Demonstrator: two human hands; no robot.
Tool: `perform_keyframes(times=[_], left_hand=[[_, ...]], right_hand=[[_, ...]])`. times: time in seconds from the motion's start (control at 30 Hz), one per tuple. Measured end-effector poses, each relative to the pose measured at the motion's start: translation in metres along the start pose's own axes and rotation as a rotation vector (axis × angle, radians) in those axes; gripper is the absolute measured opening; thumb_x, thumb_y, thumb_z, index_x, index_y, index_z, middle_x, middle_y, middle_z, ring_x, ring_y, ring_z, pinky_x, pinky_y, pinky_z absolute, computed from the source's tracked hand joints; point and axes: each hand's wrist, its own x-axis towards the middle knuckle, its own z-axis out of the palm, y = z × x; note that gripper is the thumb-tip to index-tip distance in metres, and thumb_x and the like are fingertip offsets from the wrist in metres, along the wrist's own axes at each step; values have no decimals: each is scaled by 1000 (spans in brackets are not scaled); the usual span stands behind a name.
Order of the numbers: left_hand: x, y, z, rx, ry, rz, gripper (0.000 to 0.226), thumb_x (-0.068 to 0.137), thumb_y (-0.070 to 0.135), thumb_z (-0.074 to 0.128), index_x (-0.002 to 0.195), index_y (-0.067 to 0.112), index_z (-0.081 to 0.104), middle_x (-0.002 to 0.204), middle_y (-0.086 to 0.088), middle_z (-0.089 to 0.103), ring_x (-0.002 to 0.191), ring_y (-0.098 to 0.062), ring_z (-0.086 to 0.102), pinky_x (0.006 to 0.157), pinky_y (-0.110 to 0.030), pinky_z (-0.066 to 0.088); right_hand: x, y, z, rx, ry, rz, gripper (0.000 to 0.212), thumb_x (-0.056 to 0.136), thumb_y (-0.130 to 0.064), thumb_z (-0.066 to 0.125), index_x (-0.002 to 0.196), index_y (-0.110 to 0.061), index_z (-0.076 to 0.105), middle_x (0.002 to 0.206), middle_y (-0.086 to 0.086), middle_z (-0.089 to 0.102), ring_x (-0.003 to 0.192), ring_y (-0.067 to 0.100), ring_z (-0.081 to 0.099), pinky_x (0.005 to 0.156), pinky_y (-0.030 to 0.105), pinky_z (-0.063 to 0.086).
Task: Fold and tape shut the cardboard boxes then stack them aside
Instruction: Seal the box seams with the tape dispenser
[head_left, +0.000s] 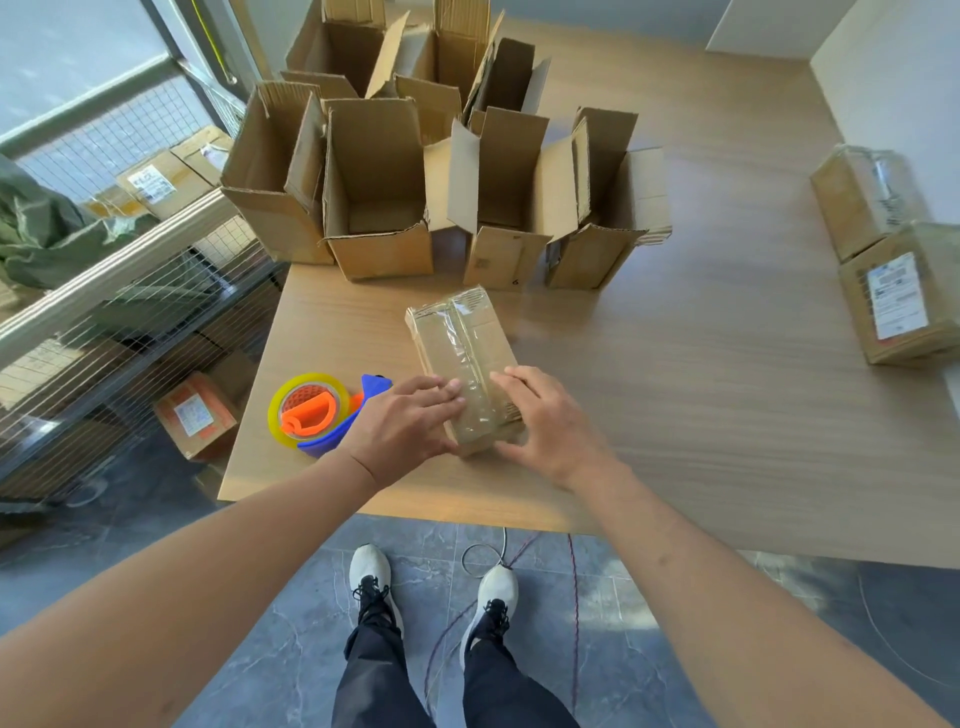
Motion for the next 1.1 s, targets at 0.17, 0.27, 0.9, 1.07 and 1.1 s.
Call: perform_keyframes(times=[0.17,0.27,0.9,1.07,1.1], left_hand=[[8,9,1,-117,-135,52,46,77,2,85,121,10,75,128,-1,72,100,-28,67,74,-39,62],[13,6,-5,-128,-176,41,44,86,-5,68,127,11,71,132,-2,70,105,-30,66,80,-44,60],[11,-12,2,-107,-223,-136,59,93,46,71,147,26,56,165,4,33,152,-22,32,115,-46,39],[13,-12,5,-60,-161,-117,63,82,43,84,139,29,64,159,3,44,144,-24,44,107,-45,46],[12,-11,8,-56,-140,-118,64,80,41,86,139,28,65,159,2,45,143,-24,45,108,-45,46]], right_hand=[[-7,-18,-16,-221,-160,145,117,67,-85,65,157,-22,25,150,-1,26,138,24,26,114,40,35],[-6,-17,-23,-274,-214,130,111,73,-70,69,159,-23,18,153,0,19,143,27,19,122,41,22],[14,16,-28,-236,-226,87,101,85,15,55,161,-39,14,170,-20,-1,159,17,-2,128,36,11],[12,18,-21,-193,-248,110,104,83,17,50,161,-38,10,169,-21,-11,157,16,-16,128,36,-6],[12,18,-20,-190,-254,112,104,83,16,50,162,-38,9,168,-21,-13,156,16,-18,128,37,-7]])
